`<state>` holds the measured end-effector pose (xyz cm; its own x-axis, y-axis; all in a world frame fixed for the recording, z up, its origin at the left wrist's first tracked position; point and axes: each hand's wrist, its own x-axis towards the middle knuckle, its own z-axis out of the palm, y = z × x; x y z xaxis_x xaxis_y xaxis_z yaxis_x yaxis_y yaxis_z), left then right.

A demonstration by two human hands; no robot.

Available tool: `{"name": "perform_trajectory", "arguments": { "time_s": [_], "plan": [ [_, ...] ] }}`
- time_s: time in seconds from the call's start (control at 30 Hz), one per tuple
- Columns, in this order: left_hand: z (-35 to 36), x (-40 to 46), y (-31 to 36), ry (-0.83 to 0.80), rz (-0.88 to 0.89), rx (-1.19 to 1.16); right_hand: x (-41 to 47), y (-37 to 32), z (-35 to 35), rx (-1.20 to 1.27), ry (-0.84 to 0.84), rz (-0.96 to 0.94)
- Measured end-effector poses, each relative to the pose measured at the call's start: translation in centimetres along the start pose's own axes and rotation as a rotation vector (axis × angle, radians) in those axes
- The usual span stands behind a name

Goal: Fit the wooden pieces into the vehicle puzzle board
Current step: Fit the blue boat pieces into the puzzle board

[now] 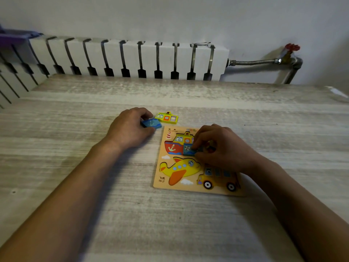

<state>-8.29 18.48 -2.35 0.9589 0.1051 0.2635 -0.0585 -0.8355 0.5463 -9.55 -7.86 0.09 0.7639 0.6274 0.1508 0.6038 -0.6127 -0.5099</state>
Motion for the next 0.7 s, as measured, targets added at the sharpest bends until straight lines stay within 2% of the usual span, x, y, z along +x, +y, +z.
{"name": "perform_trajectory", "arguments": {
  "time_s": [0.2, 0.37, 0.53, 0.7],
  "plan": [
    [-0.5, 0.0, 0.2, 0.009, 0.012, -0.048, -0.1, 0.0, 0.0, 0.017, 0.004, 0.010],
    [-2.2, -0.1, 0.7, 0.003, 0.138, -0.084, -0.3, 0.1, 0.2, 0.027, 0.018, 0.014],
    [-2.7, -0.7, 2.5, -0.152, 0.239, -0.308, -0.2, 0.2, 0.3, 0.031, 0.018, 0.019],
    [-2.3, -1.2, 2.7, -0.357, 0.255, -0.376, -0.1, 0.2, 0.3, 0.029, 0.017, 0.023]
  ]
}}
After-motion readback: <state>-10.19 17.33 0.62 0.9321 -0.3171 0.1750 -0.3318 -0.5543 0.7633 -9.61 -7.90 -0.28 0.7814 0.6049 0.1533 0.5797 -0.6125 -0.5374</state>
